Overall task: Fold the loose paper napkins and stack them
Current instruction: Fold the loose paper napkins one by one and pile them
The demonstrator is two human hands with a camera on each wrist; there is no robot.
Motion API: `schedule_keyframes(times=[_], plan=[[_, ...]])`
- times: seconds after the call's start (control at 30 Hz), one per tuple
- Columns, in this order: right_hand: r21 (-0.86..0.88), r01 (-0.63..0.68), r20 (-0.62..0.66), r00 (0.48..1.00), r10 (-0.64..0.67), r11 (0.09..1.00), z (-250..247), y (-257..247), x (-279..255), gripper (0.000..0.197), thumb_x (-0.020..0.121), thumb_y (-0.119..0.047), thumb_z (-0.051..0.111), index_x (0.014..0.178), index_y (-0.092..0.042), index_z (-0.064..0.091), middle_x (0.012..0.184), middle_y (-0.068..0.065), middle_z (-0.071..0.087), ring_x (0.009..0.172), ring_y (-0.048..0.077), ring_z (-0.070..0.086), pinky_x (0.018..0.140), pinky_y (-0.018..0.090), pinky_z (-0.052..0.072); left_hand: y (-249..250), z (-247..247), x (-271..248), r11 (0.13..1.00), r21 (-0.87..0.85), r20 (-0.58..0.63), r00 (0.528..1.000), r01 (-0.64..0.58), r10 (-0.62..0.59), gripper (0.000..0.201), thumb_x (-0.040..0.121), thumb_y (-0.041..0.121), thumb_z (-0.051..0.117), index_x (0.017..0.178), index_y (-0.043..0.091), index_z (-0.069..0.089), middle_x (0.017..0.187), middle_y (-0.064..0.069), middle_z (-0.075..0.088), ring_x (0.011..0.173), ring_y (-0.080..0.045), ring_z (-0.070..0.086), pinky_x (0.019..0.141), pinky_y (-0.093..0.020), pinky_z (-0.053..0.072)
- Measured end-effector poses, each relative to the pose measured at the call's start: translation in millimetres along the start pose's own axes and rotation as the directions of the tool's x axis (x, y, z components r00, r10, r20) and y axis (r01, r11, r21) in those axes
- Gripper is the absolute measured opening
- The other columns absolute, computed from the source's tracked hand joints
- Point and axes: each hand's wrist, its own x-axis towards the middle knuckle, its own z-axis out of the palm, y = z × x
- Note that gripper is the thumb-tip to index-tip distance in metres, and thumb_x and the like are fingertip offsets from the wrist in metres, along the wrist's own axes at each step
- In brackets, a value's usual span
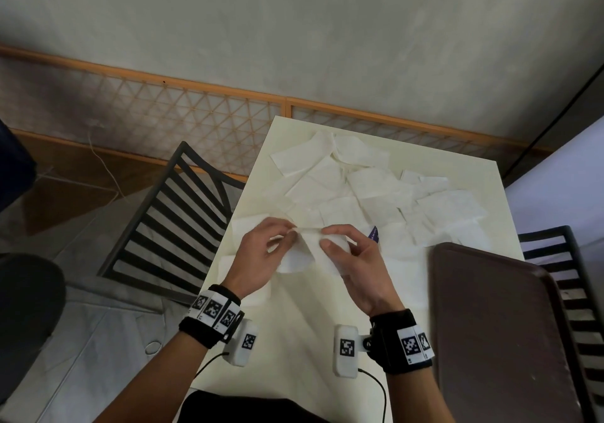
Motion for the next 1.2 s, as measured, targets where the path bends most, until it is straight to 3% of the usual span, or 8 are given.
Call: schedule_keyframes(times=[0.13,0.37,0.63,0.7,0.77,0.87,1.0,1.2], plan=[[-0.324,0.127,-0.106,0.980,-0.170,0.938,5.6,8.0,2.4,0.013,0.096,-0.016,0.082,0.107,-0.022,0.078,0.110,-0.004,0.079,0.098,0.019,0.072,0.084,0.041,0.060,12.1,6.1,-0.5,0.866,-0.369,0.150,0.941,0.337,-0.303,0.031,0.116,0.022,0.050,0.110,0.003,0.074,0.114,-0.023,0.075,0.111,-0.038,0.075,0.094,-0.039,0.065],[-0.529,0.086,-0.277,0.923,-0.268,0.844,21.2,22.9,1.2,0.017,0.090,-0.034,0.087,0.094,-0.032,0.071,0.085,-0.011,0.074,0.062,0.004,0.055,0.058,0.023,0.044,16.5,11.2,-2.5,0.828,-0.406,0.129,0.921,0.387,-0.367,0.032,0.117,0.022,0.047,0.113,0.001,0.071,0.113,-0.017,0.079,0.106,-0.034,0.079,0.086,-0.039,0.066],[-0.574,0.144,-0.267,0.898,-0.350,0.806,32.9,22.0,2.6,0.018,0.092,-0.026,0.087,0.096,-0.025,0.069,0.073,-0.008,0.068,0.061,-0.001,0.056,0.056,0.015,0.041,24.7,17.5,-4.5,0.785,-0.454,0.104,0.900,0.422,-0.424,0.040,0.117,0.032,0.044,0.111,0.004,0.073,0.102,-0.007,0.081,0.096,-0.026,0.079,0.077,-0.030,0.064],[-0.619,0.135,-0.238,0.907,-0.348,0.774,34.0,21.3,1.3,0.021,0.092,-0.028,0.087,0.098,-0.027,0.067,0.079,-0.010,0.068,0.067,-0.001,0.058,0.058,0.013,0.040,19.3,16.6,-4.4,0.854,-0.379,0.064,0.931,0.356,-0.359,0.041,0.114,0.040,0.052,0.101,0.005,0.068,0.082,-0.009,0.069,0.082,-0.026,0.069,0.080,-0.043,0.067],[-0.722,0.148,-0.208,0.885,-0.416,0.676,33.2,21.8,1.1,0.029,0.092,-0.036,0.086,0.106,-0.027,0.062,0.103,-0.006,0.065,0.089,-0.004,0.057,0.069,0.011,0.041,10.5,13.0,-5.1,0.950,-0.193,0.030,0.969,0.247,-0.246,0.042,0.109,0.047,0.057,0.091,0.009,0.058,0.074,-0.016,0.051,0.072,-0.023,0.053,0.080,-0.058,0.064],[-0.899,0.142,-0.149,0.789,-0.596,0.414,28.5,22.3,6.2,0.042,0.097,-0.051,0.077,0.123,-0.022,0.060,0.124,0.003,0.047,0.110,0.014,0.049,0.089,0.022,0.041,6.5,9.6,-6.0,0.990,-0.019,0.042,0.990,0.138,-0.137,0.032,0.113,0.038,0.053,0.085,0.024,0.054,0.066,0.000,0.046,0.064,-0.013,0.045,0.067,-0.040,0.051],[-0.966,0.226,0.106,0.783,-0.613,0.121,32.3,21.3,19.4,0.039,0.112,-0.056,0.047,0.115,-0.024,0.068,0.123,0.002,0.063,0.129,0.029,0.052,0.107,0.044,0.042,17.8,9.4,-8.9,0.996,0.043,0.124,0.989,0.074,-0.079,0.028,0.116,0.027,0.048,0.090,0.022,0.058,0.068,0.006,0.055,0.062,-0.009,0.046,0.061,-0.026,0.040],[-0.944,0.288,0.144,0.799,-0.584,0.161,34.7,33.8,37.5,0.045,0.117,-0.046,0.035,0.076,-0.028,0.040,0.063,-0.013,0.043,0.070,0.018,0.046,0.083,0.044,0.045,21.0,6.9,-10.1,0.998,0.021,0.086,0.994,0.058,-0.060,0.034,0.115,0.024,0.050,0.083,0.013,0.047,0.064,0.009,0.040,0.059,-0.009,0.034,0.056,-0.019,0.032]])
